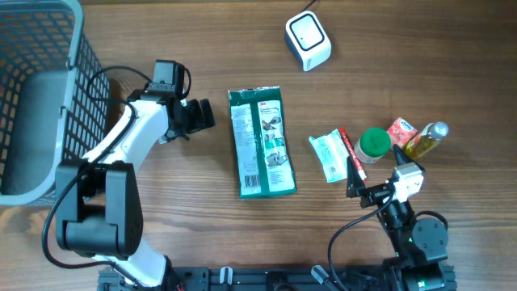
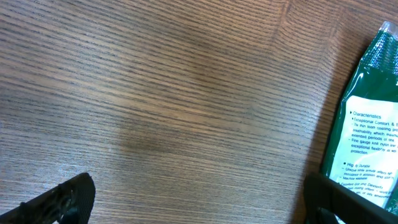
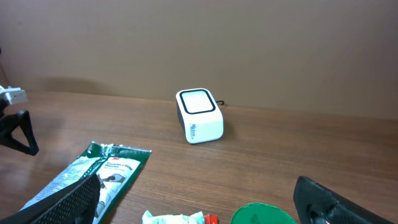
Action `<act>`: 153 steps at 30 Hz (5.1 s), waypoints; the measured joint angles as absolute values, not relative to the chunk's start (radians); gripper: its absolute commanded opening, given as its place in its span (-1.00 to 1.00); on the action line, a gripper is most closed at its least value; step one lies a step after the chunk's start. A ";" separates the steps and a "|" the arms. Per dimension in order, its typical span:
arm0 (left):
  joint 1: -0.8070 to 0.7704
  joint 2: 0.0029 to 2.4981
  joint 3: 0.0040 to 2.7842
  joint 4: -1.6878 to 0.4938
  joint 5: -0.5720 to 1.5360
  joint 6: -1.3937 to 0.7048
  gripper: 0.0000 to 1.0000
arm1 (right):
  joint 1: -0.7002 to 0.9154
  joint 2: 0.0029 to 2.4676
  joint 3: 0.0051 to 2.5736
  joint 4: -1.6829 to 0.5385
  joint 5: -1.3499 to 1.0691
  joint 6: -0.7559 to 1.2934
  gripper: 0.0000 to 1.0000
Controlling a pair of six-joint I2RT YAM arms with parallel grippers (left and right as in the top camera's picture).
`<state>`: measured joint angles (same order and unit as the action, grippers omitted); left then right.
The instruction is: Scan the item barcode
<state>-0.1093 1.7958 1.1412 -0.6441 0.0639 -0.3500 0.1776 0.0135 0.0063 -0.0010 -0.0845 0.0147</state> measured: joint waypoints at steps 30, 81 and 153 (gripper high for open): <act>-0.141 1.787 1.141 -0.644 0.064 -0.350 1.00 | 0.178 0.014 0.006 -0.001 -0.084 0.015 0.99; -0.143 0.446 0.720 -0.740 0.035 -0.350 1.00 | 0.178 0.014 0.006 -0.001 -0.084 0.015 0.99; -0.044 0.014 0.009 -0.063 0.091 -0.221 1.00 | 0.178 0.014 0.006 -0.001 -0.084 0.015 0.99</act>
<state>-0.0437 0.0135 0.0086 -0.0628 0.0906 -0.2214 0.1776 0.0135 0.0063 -0.0010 -0.0841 0.0147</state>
